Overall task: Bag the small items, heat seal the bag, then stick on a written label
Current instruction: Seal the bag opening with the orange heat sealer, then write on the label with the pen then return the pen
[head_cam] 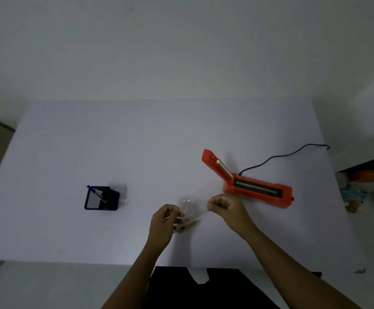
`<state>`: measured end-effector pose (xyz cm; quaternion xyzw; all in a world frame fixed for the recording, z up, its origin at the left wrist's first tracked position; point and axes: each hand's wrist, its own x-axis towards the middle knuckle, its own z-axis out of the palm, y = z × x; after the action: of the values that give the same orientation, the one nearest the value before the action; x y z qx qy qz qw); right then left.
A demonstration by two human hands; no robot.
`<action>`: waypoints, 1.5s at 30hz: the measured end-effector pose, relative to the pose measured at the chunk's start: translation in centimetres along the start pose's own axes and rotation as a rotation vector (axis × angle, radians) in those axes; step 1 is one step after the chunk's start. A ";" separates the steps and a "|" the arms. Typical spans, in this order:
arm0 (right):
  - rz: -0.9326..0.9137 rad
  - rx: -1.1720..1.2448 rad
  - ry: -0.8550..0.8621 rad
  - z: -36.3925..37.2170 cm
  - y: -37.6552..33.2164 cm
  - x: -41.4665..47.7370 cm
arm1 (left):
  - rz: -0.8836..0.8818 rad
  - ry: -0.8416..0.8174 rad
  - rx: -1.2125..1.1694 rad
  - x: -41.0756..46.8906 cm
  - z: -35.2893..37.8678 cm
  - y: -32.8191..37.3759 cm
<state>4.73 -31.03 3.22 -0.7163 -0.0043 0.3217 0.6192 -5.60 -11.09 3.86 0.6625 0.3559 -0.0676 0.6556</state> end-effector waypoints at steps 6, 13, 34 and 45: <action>0.054 -0.010 0.020 7.0 -0.5 1.7 | -0.041 -0.059 -0.015 2.2 -7.1 -1.2; 0.142 0.059 0.345 12.3 0.0 4.7 | -0.002 -0.134 0.057 8.1 -10.7 -1.3; 0.330 -0.232 0.257 15.1 7.5 5.7 | -0.203 -0.137 0.486 9.9 -9.6 -4.1; 0.238 -0.191 0.401 14.9 4.6 5.4 | -0.078 -0.019 0.394 8.1 -10.8 -0.3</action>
<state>0.21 -16.75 -3.75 -0.8167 0.1725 0.2416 0.4948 -3.85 1.94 0.55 0.7631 0.3550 -0.1678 0.5133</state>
